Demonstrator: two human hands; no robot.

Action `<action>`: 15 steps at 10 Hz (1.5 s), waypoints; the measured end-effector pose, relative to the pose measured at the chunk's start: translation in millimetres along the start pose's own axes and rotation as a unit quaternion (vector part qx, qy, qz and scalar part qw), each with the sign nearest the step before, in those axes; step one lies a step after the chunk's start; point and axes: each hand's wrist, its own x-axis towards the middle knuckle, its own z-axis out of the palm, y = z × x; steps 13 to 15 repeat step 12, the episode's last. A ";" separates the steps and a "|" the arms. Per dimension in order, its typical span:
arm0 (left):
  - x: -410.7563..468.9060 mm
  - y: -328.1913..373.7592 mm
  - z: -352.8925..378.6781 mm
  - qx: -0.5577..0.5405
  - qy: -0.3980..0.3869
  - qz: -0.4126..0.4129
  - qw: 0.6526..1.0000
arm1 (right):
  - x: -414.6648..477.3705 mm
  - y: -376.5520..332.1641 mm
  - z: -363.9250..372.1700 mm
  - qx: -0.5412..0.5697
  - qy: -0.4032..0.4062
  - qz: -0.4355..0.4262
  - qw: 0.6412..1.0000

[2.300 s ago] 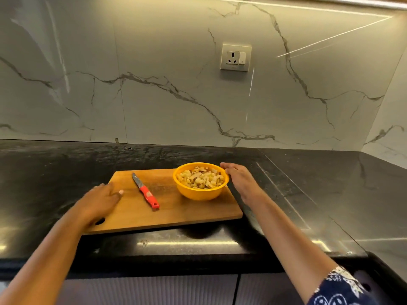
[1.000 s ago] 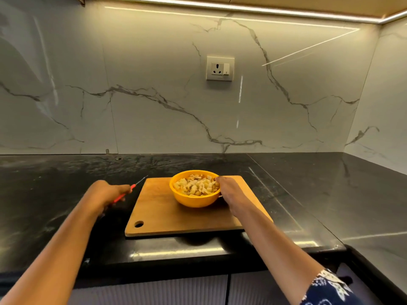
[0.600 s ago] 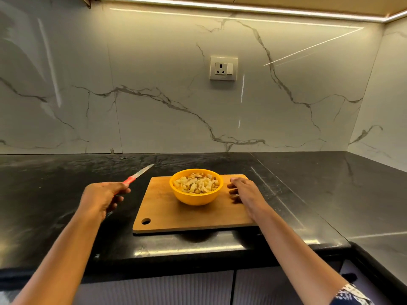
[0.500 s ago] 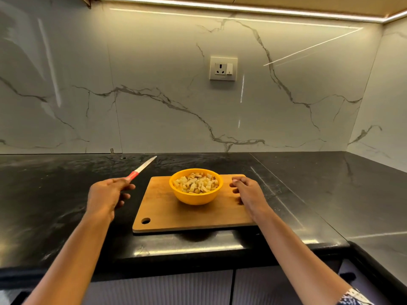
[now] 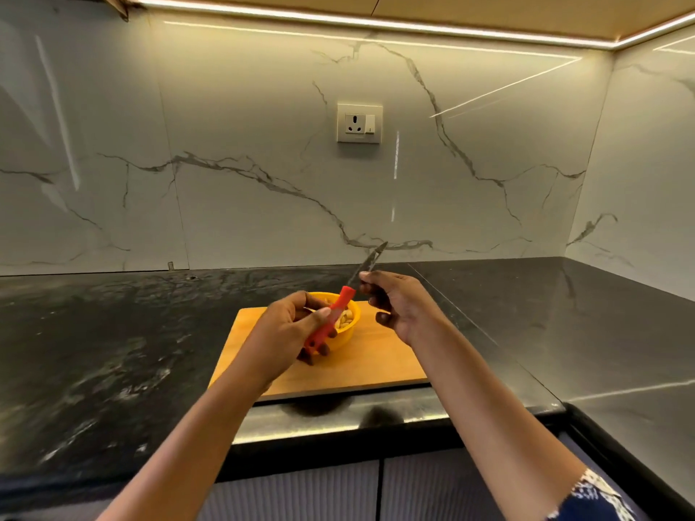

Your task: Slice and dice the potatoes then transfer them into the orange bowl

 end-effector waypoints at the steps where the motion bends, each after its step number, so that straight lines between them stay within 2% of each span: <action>1: 6.7 -13.4 -17.6 0.048 0.109 0.094 0.989 | 15.4 -6.6 -19.1 -0.033 0.049 -0.006 0.998; 2: 19.6 -37.4 -41.9 0.113 0.140 0.104 0.978 | 36.0 -6.1 -34.1 -0.193 0.032 0.054 0.979; 3: 27.1 -60.1 -47.5 0.122 0.066 0.007 0.990 | 52.0 11.7 -29.2 -0.361 -0.010 0.112 0.926; 4: 29.3 -70.1 -47.3 0.047 -0.009 -0.035 0.998 | 64.0 31.6 -17.5 -0.429 -0.003 0.073 0.901; 5: 31.5 -72.6 -47.8 0.027 -0.034 -0.041 0.998 | 64.1 37.7 -14.8 -0.476 0.005 0.024 0.879; 6: 33.4 -74.6 -44.0 0.056 -0.057 -0.034 0.996 | 48.6 42.9 -17.0 -0.560 -0.039 -0.001 0.828; 7: 33.9 -74.6 -39.2 0.063 -0.044 -0.017 0.997 | 36.1 55.2 -14.0 -0.609 0.007 -0.059 0.791; 8: 33.4 -71.2 -36.5 0.071 -0.029 -0.012 0.997 | 33.8 58.5 -9.5 -0.583 0.035 -0.066 0.809; 11: 37.4 -76.8 -35.3 0.081 -0.039 -0.017 0.996 | 31.0 72.3 -14.4 -0.545 0.059 -0.087 0.832; 12: 39.0 -81.4 -37.6 0.073 0.008 -0.010 0.997 | 26.4 72.3 -14.3 -0.495 0.107 -0.127 0.853; 15: 39.0 -81.4 -37.6 0.073 0.008 -0.010 0.997 | 26.4 72.3 -14.3 -0.495 0.107 -0.127 0.853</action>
